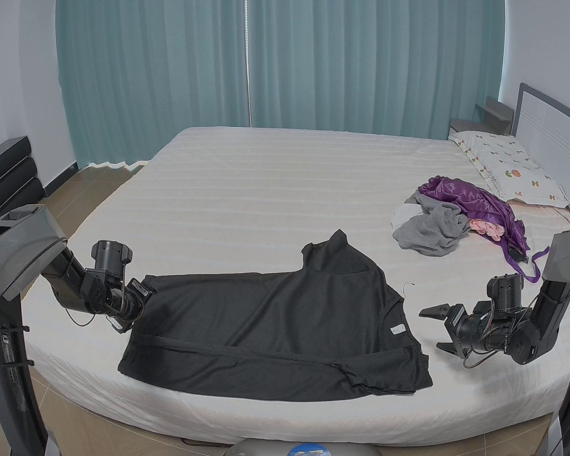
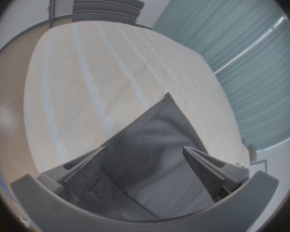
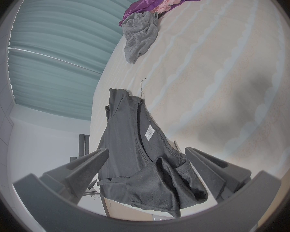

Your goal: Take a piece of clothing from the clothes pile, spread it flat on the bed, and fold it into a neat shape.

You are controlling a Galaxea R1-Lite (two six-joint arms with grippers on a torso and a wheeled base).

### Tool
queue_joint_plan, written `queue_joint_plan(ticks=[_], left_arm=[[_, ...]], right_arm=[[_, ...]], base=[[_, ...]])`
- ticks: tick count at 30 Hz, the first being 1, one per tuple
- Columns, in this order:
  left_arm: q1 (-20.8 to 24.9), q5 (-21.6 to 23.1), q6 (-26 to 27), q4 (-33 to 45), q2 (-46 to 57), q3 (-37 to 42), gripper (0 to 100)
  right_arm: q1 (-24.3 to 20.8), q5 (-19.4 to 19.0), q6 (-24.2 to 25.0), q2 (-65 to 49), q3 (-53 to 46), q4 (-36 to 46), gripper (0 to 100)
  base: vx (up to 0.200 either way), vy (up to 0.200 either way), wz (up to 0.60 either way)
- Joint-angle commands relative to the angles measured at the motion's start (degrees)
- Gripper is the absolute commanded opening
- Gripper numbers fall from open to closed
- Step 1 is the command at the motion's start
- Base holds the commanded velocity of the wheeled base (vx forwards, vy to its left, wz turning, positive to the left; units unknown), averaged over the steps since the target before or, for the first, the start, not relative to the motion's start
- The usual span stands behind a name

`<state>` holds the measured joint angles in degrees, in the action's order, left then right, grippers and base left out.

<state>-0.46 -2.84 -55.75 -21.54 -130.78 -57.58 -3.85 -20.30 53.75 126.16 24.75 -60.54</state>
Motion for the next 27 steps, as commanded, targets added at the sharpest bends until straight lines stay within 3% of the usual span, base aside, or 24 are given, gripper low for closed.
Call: queue_joint_plan(ticks=[1,8,14,21,24,27], left_arm=[[-0.68,0.29,-1.91,-1.22,-0.88,-2.1,100],[-2.0,0.91,-2.7,-2.1,1.76,1.59,100],[-1.38,6.18,-0.24,-2.19,7.47,8.71,100],[7.85,5.83,2.57,-1.4,9.76,14.51,100],[9.43,5.65,4.95,-1.4,9.32,15.56,100],[10.66,2.49,6.35,-1.49,5.62,14.69,100]], right_arm=[[-0.19,-0.01,0.04,0.31,-0.05,-0.55,100],[-0.28,-0.01,-0.05,0.84,-1.1,-3.09,100],[-0.28,-0.01,-0.05,1.19,-1.37,-3.8,100],[-0.28,-0.01,-0.05,1.19,-1.37,-3.8,100],[-0.28,-0.01,-0.05,1.19,-1.37,-3.8,100],[-0.28,-0.01,-0.05,1.19,-1.28,-3.8,100]], base=[[0.0,0.0,0.0],[0.0,0.0,0.0],[0.0,0.0,0.0],[0.0,0.0,0.0],[0.0,0.0,0.0],[0.0,0.0,0.0]])
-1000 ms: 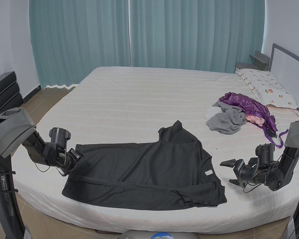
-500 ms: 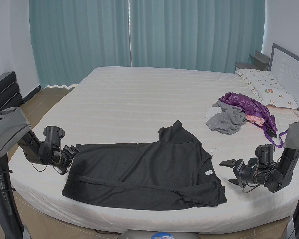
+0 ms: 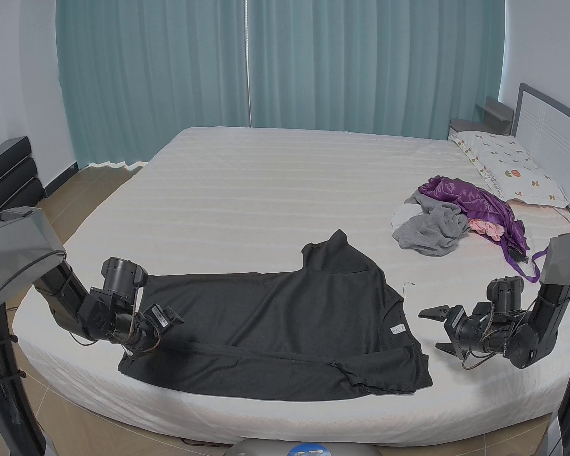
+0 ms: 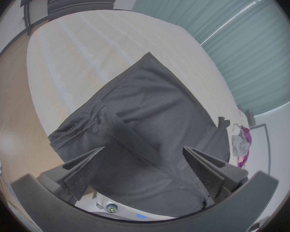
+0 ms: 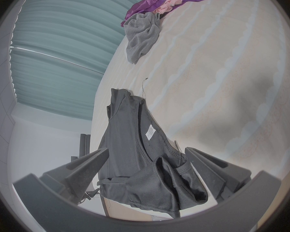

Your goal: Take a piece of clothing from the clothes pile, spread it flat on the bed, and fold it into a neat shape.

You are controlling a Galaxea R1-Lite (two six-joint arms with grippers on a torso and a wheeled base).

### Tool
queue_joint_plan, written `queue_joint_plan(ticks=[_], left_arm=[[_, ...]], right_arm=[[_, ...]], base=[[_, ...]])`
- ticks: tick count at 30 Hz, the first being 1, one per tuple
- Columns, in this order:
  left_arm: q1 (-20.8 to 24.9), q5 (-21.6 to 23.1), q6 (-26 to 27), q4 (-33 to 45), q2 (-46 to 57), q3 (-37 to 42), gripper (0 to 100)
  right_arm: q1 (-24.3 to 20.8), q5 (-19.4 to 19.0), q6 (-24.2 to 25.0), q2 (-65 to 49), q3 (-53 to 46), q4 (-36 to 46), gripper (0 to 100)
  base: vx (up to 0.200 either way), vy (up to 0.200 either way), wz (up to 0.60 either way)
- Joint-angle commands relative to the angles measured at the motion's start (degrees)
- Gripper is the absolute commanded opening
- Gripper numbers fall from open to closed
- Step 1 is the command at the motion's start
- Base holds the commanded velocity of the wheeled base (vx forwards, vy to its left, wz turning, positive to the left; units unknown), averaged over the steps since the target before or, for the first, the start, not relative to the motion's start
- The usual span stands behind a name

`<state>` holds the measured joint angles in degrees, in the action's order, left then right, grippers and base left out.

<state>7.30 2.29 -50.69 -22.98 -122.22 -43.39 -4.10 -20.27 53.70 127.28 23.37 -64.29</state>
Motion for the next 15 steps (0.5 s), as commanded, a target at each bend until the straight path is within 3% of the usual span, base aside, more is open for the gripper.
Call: queue_joint_plan(ticks=[1,6,15], left_arm=[[3.24,-3.96,1.65,-0.22,-3.99,0.23,100],[3.51,-9.67,5.07,-0.66,-8.29,-3.55,100],[0.96,-9.94,4.9,0.04,-10.14,-10.31,100]], right_arm=[[-0.03,-0.03,0.0,0.07,0.01,-0.04,100],[-0.12,0.06,0.0,0.16,0.01,-0.04,100],[-0.21,0.06,0.0,0.51,0.19,-0.13,100]], base=[[0.0,0.0,0.0],[0.0,0.0,0.0],[0.0,0.0,0.0]])
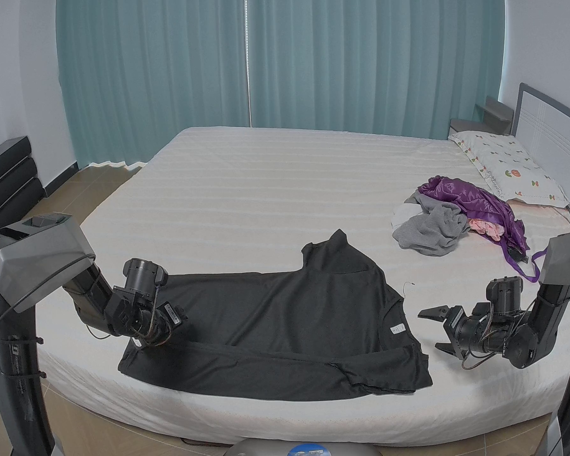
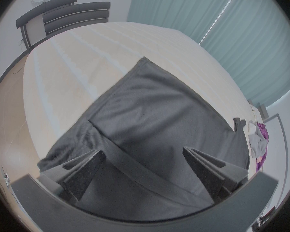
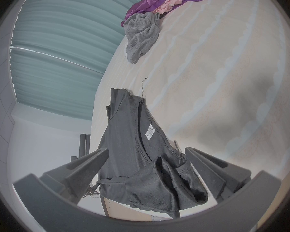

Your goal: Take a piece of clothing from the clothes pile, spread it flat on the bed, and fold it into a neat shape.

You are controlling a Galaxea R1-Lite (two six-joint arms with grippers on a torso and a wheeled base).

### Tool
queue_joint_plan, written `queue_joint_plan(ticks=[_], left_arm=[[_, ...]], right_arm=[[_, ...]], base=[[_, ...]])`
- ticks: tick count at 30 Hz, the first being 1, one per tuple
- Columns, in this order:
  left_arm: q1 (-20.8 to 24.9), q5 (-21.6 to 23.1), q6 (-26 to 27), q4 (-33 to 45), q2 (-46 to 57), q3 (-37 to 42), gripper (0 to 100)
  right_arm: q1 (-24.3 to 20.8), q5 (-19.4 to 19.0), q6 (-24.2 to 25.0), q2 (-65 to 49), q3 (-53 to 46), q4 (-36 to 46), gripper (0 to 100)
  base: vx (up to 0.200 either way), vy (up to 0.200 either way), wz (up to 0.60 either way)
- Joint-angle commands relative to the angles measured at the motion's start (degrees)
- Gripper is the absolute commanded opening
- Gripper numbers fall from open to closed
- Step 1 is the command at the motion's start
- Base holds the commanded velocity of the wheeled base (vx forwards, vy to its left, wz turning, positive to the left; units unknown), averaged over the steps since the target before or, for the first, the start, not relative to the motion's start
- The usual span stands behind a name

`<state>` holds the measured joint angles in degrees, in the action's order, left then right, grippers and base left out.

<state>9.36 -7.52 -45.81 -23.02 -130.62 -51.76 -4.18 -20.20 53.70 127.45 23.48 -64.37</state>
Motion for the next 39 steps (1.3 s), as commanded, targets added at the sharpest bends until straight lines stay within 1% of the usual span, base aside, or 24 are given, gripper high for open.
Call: queue_joint_plan(ticks=[1,5,8,9,11,16,19,22,23,24,25,28,29,34,36,39], left_arm=[[-1.45,-0.12,0.02,0.08,-1.65,-2.2,100],[-2.86,0.31,-1.03,-0.19,-1.83,-4.58,100],[-3.21,0.31,-3.14,-0.45,-2.18,-5.89,100],[-3.56,0.31,-5.16,-0.54,-2.36,-7.13,100],[-3.91,0.49,-6.75,-0.45,-2.62,-8.0,100],[-4.18,0.58,-7.36,0.16,-1.92,-6.6,100],[-4.26,1.37,-6.83,0.34,-0.07,-3.7,100],[-4.97,4.36,-3.32,3.59,2.83,-0.62,100],[-4.97,4.36,-3.32,3.59,2.83,-0.62,100],[-5.41,4.97,-0.24,6.14,3.8,0.78,100],[-5.76,4.97,0.99,6.93,4.15,1.4,100],[-6.55,4.97,2.66,7.9,4.85,2.1,100],[-7.43,4.97,3.71,8.51,5.47,2.45,100],[-8.57,5.85,3.98,8.25,5.38,1.84,100],[-8.57,7.17,3.98,8.34,4.94,2.54,100],[-8.75,7.43,3.98,8.34,4.76,3.42,100]], right_arm=[[-0.39,-0.02,0.0,0.34,0.08,-0.06,100],[-0.39,0.07,0.0,0.34,-0.01,-0.06,100],[-0.39,0.07,0.0,0.34,-0.01,-0.06,100],[-0.48,0.07,0.0,0.34,-0.01,-0.06,100],[-0.48,0.07,0.0,0.34,-0.01,-0.06,100],[-0.48,0.07,0.0,0.34,-0.01,-0.06,100],[-0.39,0.07,0.0,0.34,-0.01,-0.06,100],[-0.48,0.07,0.0,0.34,-0.01,-0.06,100],[-0.48,0.07,0.0,0.34,-0.01,-0.06,100],[-0.39,0.07,0.0,0.34,-0.01,-0.06,100],[-0.39,0.07,0.0,0.34,-0.1,-0.06,100],[-0.39,0.07,0.0,0.34,-0.01,-0.06,100],[-0.39,0.07,0.0,0.34,-0.01,-0.06,100],[-0.48,0.07,0.0,0.34,-0.1,-0.41,100],[-0.48,0.07,0.0,0.34,-0.1,-0.41,100],[-0.48,0.07,0.0,0.34,-0.1,-0.41,100]], base=[[0.0,0.0,0.0],[0.0,0.0,0.0],[0.0,0.0,0.0],[0.0,0.0,0.0],[0.0,0.0,0.0],[0.0,0.0,0.0],[0.0,0.0,0.0],[0.0,0.0,0.0],[0.0,0.0,0.0],[0.0,0.0,0.0],[0.0,0.0,0.0],[0.0,0.0,0.0],[0.0,0.0,0.0],[0.0,0.0,0.0],[0.0,0.0,0.0],[0.0,0.0,0.0]])
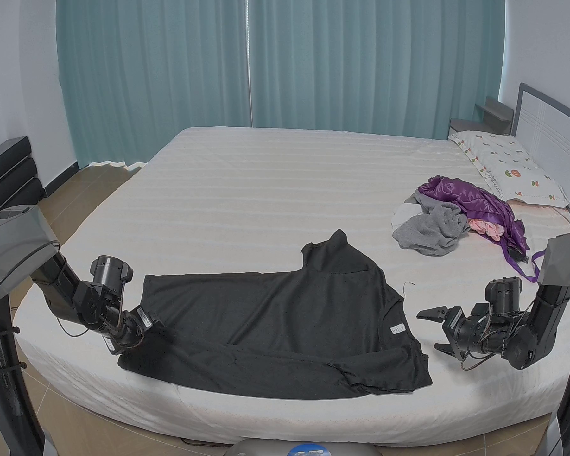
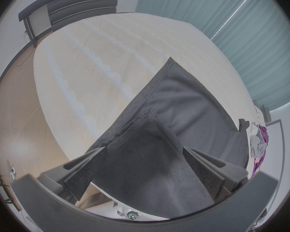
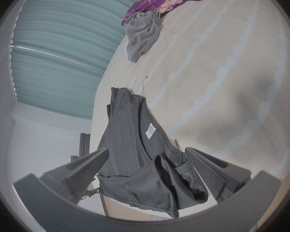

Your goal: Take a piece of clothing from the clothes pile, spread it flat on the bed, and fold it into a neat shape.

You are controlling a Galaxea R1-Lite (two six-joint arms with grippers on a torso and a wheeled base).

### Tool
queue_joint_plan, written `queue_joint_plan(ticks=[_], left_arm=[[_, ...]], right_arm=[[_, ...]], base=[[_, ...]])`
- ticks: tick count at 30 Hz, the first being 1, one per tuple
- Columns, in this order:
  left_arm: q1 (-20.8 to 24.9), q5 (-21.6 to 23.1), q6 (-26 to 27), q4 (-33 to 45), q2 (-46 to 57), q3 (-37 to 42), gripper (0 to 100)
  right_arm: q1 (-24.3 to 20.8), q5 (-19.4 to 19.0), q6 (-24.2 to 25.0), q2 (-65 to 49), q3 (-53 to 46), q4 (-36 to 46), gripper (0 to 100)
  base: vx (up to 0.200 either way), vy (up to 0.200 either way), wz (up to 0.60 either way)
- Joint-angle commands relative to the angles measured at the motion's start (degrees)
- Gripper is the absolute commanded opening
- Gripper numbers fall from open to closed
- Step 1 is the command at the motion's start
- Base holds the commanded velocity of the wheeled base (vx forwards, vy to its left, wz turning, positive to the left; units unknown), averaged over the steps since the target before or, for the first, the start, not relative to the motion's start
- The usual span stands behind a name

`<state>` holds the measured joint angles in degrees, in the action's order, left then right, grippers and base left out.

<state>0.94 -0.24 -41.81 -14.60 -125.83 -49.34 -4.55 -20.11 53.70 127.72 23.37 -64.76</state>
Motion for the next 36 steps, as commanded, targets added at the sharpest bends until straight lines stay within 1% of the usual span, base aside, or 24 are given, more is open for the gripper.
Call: queue_joint_plan(ticks=[1,6,10,13,15,18,24,25,32,36], left_arm=[[-0.5,0.24,-0.02,-0.25,0.06,1.52,100],[-1.47,1.74,0.59,-0.42,0.59,4.16,100],[-2.34,1.83,1.65,-0.34,0.94,5.57,100],[-3.05,1.83,3.14,-0.42,2.52,8.99,100],[-3.14,1.91,3.23,-0.69,3.22,10.75,100],[-3.31,1.83,3.23,-3.33,3.75,13.74,100],[-3.75,0.86,2.88,-10.8,2.61,16.73,100],[-3.75,0.68,2.88,-11.41,2.61,17.34,0],[-4.1,-0.46,3.05,-12.47,2.96,21.12,0],[-5.86,-1.16,3.49,-14.05,3.4,22.79,0]], right_arm=[[-0.02,-0.01,0.0,0.07,0.01,-0.02,100],[-0.11,-0.01,0.0,0.07,0.01,-0.02,100],[-0.02,-0.01,0.0,0.07,-0.08,-0.02,100],[-0.02,-0.01,0.0,0.07,-0.08,-0.02,100],[-0.02,-0.01,0.0,0.07,-0.08,-0.02,100],[-0.02,-0.01,0.0,0.07,-0.25,-0.02,100],[-0.02,-0.01,0.0,0.07,-0.34,-0.02,100],[-0.02,-0.01,0.0,0.07,-0.43,-0.02,100],[-0.02,-0.01,0.0,0.07,-0.34,-0.11,100],[-0.02,-0.01,0.0,0.07,-0.34,-0.11,100]], base=[[0.0,0.0,0.0],[0.0,0.0,0.0],[0.0,0.0,0.0],[0.0,0.0,0.0],[0.0,0.0,0.0],[0.0,0.0,0.0],[0.0,0.0,0.0],[0.0,0.0,0.0],[0.0,0.0,0.0],[0.0,0.0,0.0]])
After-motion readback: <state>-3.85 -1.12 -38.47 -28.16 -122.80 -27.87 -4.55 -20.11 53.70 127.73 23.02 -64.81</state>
